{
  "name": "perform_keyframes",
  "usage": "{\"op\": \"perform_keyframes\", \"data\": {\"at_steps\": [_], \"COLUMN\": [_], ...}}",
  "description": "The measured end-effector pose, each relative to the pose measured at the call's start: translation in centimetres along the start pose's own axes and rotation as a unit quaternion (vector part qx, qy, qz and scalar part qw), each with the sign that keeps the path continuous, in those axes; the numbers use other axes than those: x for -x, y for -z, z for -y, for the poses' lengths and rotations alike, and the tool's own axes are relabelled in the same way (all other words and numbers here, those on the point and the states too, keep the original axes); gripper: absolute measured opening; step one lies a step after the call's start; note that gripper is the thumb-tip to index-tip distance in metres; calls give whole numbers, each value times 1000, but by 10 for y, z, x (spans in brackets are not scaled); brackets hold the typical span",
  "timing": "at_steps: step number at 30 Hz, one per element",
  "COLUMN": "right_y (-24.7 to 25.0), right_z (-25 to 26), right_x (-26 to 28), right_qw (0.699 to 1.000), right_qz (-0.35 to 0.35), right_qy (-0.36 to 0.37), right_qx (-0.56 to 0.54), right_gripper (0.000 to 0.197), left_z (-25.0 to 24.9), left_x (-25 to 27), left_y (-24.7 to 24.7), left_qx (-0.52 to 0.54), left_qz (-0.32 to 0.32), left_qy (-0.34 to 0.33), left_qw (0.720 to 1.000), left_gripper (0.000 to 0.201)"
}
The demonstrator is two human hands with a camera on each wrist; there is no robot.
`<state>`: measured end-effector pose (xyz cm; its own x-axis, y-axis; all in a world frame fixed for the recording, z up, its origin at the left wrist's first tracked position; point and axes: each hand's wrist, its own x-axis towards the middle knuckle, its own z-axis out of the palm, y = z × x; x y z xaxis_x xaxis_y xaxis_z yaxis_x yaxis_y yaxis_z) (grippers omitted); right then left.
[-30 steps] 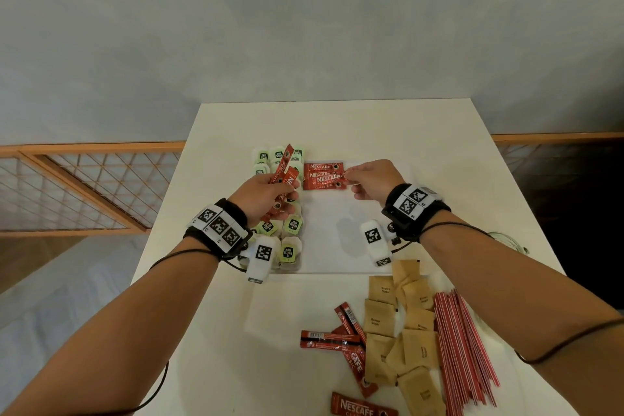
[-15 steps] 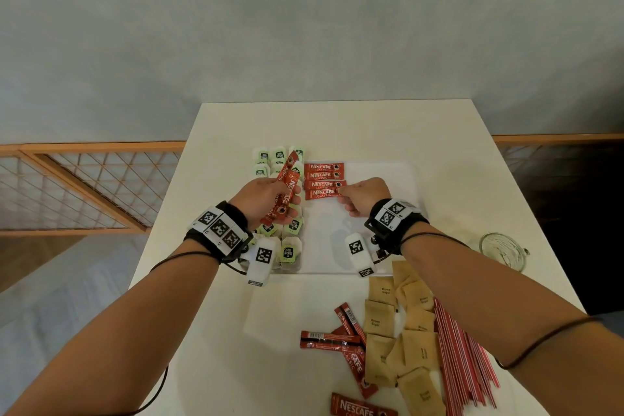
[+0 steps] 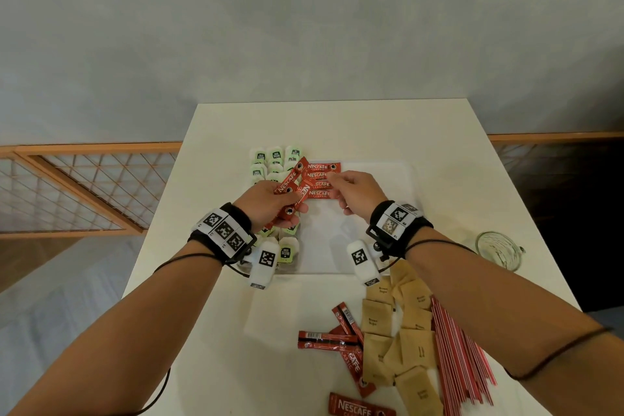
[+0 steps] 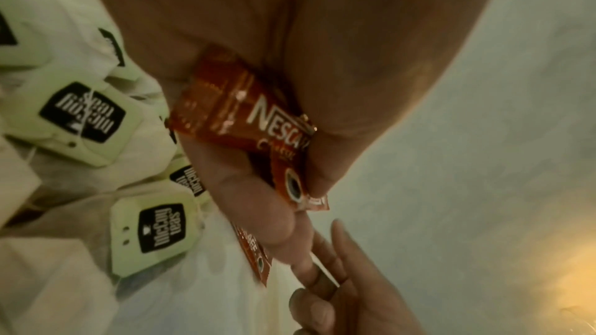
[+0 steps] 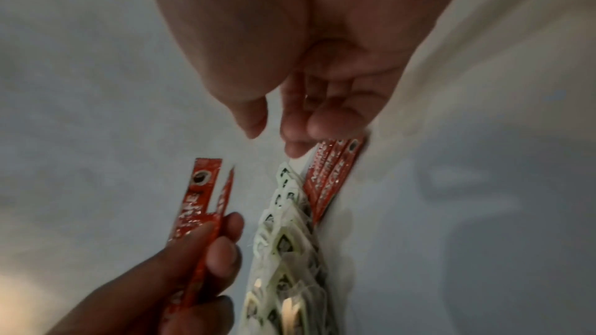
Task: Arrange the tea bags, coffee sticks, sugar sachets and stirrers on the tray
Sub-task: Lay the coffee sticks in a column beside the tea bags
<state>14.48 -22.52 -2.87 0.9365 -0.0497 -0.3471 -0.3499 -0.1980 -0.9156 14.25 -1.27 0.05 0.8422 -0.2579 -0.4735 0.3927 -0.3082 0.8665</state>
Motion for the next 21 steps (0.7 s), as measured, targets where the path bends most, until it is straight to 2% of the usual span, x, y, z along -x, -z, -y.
{"op": "perform_keyframes", "data": {"at_steps": [2, 4, 7, 10, 13, 15, 19, 21], "right_y": [-1, -1, 0, 4, 5, 4, 3, 3], "right_z": [2, 1, -1, 0, 2, 6, 10, 8], "right_x": [5, 10, 13, 15, 16, 17, 26, 30], "right_qw": [998, 996, 995, 995, 992, 990, 992, 989], "right_qz": [54, 80, 93, 98, 116, 116, 107, 130], "right_qy": [14, 24, 28, 29, 42, 52, 54, 44], "right_qx": [-8, -3, -8, 3, 39, 53, 39, 47], "right_gripper": [26, 24, 21, 14, 11, 12, 23, 24], "left_z": [-1, -1, -1, 3, 3, -1, -6, -7], "left_x": [1, 2, 3, 0, -1, 0, -1, -3], "left_y": [-2, -3, -6, -7, -7, -11, -15, -15], "left_qx": [-30, -54, -82, -119, -219, -247, -226, -184], "left_qz": [10, 25, 40, 38, 30, 29, 25, 3], "left_qy": [-13, -26, -30, -28, -81, -105, -134, -135], "left_qw": [999, 998, 995, 992, 972, 963, 965, 974], "left_gripper": [20, 21, 24, 36, 43, 37, 25, 22]}}
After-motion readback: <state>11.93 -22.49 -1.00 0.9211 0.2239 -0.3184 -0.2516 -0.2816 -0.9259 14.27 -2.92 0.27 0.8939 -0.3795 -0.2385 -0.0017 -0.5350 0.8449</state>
